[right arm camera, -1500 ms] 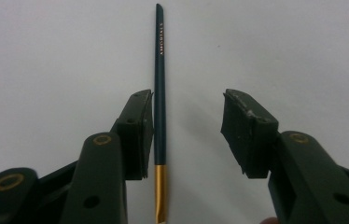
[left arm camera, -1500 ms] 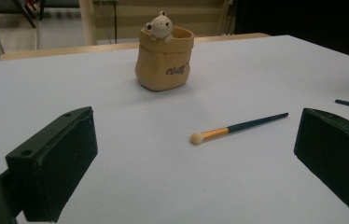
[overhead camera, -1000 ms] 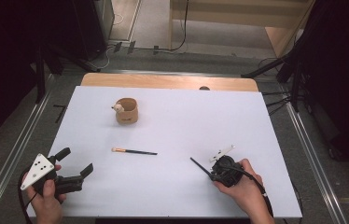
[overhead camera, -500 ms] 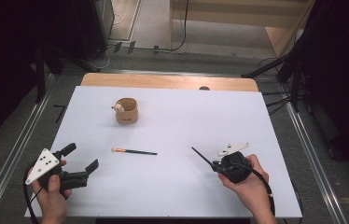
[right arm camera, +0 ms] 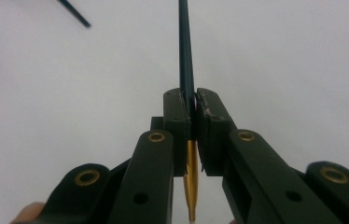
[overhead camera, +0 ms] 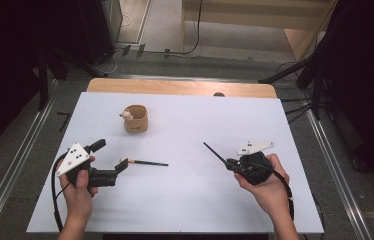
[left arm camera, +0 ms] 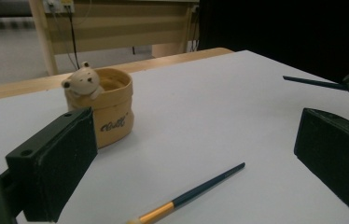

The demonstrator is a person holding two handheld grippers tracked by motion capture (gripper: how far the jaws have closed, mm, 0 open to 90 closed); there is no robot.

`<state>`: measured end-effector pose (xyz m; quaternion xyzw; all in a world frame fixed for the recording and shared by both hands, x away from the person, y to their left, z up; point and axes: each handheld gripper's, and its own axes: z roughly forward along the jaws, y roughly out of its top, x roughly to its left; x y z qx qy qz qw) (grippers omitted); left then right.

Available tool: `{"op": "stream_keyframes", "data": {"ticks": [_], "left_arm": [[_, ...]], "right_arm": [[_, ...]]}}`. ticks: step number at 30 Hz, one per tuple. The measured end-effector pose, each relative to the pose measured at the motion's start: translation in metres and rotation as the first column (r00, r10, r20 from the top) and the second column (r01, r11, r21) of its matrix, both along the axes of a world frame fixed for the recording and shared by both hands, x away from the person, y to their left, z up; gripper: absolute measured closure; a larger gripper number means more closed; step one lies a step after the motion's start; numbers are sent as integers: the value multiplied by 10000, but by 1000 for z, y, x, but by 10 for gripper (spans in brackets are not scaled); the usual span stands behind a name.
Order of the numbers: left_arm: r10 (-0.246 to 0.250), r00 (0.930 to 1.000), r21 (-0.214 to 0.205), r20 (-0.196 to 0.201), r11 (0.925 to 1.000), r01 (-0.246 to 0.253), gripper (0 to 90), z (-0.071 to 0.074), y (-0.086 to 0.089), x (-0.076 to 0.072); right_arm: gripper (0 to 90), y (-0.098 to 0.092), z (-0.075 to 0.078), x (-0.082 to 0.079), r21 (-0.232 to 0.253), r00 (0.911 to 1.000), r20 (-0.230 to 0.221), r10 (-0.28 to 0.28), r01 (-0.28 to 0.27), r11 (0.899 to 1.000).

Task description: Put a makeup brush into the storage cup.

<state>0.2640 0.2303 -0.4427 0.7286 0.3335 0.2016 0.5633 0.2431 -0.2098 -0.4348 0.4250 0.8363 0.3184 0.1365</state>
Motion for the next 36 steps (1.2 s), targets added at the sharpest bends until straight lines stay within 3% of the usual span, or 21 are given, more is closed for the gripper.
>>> {"op": "stream_keyframes", "data": {"ticks": [6,12,16,17,19,20,21,22,25,29,30,31,32,33,34,36], "left_arm": [[-532,9986,-209,-24,9984,532,0,-4,-20,8],[-852,9963,-223,64,9961,853,0,-5,-27,12],[-1407,9899,-284,-178,9897,1401,0,-8,-33,13],[-1986,9796,-345,-307,9797,1976,0,-9,-36,12],[-2356,9712,-274,-346,9717,2348,0,-9,-41,11],[-2356,9712,-274,-346,9717,2348,0,-9,-41,11],[-2715,9615,-239,-418,9624,2707,0,-8,-46,10],[-2715,9615,-239,-418,9624,2707,0,-8,-46,10],[-3604,9321,-424,-351,9324,3589,0,-7,-51,8],[-4508,8894,-489,-755,8926,4482,0,-9,-61,8],[-4508,8894,-489,-755,8926,4482,1,-9,-61,8],[-4615,8834,-520,-816,8871,4587,39,-9,-64,7],[-4615,8834,-520,-816,8871,4587,87,-9,-64,7],[-4593,8839,-499,-877,8883,4566,131,-9,-66,7],[-4640,8810,-542,-927,8858,4608,131,-9,-67,8],[-4858,8671,-673,-1105,8741,4811,135,-10,-69,9]], "right_arm": [[850,9,7,3,477,9985,322,452,-467,9978],[850,17,6,3,756,9955,368,876,-902,9930],[850,26,5,3,806,9924,469,1137,-1172,9898],[849,29,5,3,883,9909,485,1256,-1295,9876],[850,32,6,2,944,9884,534,1424,-1470,9846],[850,32,6,2,944,9884,534,1424,-1470,9846],[849,34,7,0,1084,9851,582,1619,-1674,9799],[849,35,8,-1,1168,9831,623,1721,-1784,9770],[849,37,9,-3,1195,9800,630,1886,-1950,9735],[849,46,8,-5,1255,9700,614,2354,-2414,9623],[849,48,7,-6,1253,9684,610,2417,-2476,9607],[849,51,6,-6,1304,9653,554,2552,-2604,9566],[849,51,6,-6,1304,9653,554,2552,-2604,9566],[849,55,5,-7,1302,9583,596,2794,-2850,9496],[849,55,5,-7,1302,9583,596,2794,-2850,9496],[849,60,4,-8,1347,9517,607,3011,-3067,9422]]}}
